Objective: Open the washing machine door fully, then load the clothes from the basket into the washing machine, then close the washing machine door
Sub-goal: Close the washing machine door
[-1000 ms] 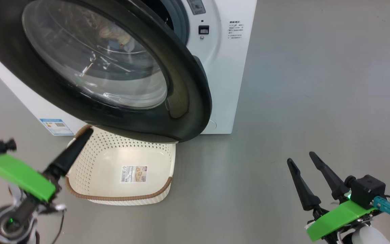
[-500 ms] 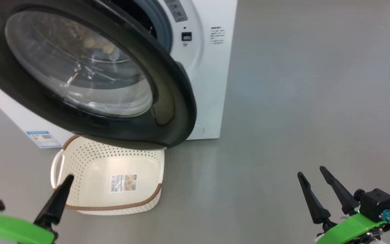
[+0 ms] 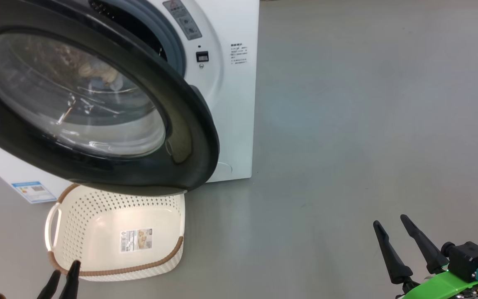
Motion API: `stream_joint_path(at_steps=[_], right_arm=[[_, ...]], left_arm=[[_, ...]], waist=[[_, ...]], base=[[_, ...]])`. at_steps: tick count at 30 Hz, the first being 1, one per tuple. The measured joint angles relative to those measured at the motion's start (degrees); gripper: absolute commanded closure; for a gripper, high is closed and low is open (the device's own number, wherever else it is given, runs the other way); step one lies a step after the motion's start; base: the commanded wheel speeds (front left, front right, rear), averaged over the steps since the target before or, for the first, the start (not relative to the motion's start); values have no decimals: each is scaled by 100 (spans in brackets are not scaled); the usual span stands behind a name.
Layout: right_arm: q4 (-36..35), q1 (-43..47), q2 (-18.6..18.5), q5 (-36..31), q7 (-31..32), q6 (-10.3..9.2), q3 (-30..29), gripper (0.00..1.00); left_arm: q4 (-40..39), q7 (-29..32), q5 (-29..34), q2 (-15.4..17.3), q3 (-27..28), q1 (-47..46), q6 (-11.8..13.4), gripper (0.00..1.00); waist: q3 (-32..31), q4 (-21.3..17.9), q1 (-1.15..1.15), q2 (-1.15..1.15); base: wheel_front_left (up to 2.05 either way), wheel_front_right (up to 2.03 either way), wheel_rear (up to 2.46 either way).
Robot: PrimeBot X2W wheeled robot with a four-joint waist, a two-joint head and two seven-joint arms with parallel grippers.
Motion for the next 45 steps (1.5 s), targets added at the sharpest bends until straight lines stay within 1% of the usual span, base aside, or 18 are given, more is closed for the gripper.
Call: stream_joint_path(at_steps=[4,6,9,15,20,23,26,29,38,39,40,41,42,45], right_arm=[[-11,5,0,-1,0,0,-33,0],[-18,5,0,-1,0,0,-74,0],[-40,5,-1,-1,0,0,-141,0],[-47,5,24,-1,0,0,-164,0],[-49,5,82,-1,0,0,-166,0],[-49,5,81,-1,0,0,-167,0],[-49,4,82,-1,0,0,-169,0],[-51,3,84,-1,0,0,-170,0],[-49,-14,97,-1,-1,0,-168,0],[-51,-18,98,0,0,0,-167,42],[-60,-22,104,12,0,0,-166,62],[-75,-35,114,42,0,0,-162,93],[-85,-62,123,49,0,0,-154,100],[-137,-280,135,79,-1,0,-108,100]], left_arm=[[263,-166,379,11,-74,-3,0,0],[388,-170,706,-59,99,-5,0,0],[400,-177,1327,-325,619,-5,-1,0],[196,-177,2638,-926,1405,53,-1,0],[32,-177,3686,-1296,1793,305,-1,0],[8,-177,4136,-1490,1969,391,-1,0],[-18,-177,4359,-1686,2131,396,-1,0],[-73,-177,4508,-1790,2204,398,-1,0],[-101,-177,4556,-1831,2245,399,-1,0],[-112,-177,4576,-1831,2243,399,-1,0],[-116,-177,4595,-1833,2241,399,-1,0],[-120,-177,4603,-1834,2238,398,-1,0],[-122,-177,4609,-1836,2231,398,-1,0],[-160,-177,4609,-1856,2217,385,-1,0]], waist=[[-50,-50,0,0],[-58,-59,0,0],[-52,-60,0,0],[-18,-48,0,0],[4,-19,0,0],[11,-4,0,0],[14,4,0,0],[19,17,0,0],[40,69,0,0],[43,78,0,0],[48,88,0,0],[52,98,0,0],[55,109,0,0],[78,143,0,0]], base=[[0,0,0],[0,0,0],[0,0,0],[0,0,0],[0,0,0],[0,0,0],[0,0,0],[0,0,0],[0,0,0],[0,0,0],[0,0,0],[0,0,0],[0,0,0],[0,0,0]])
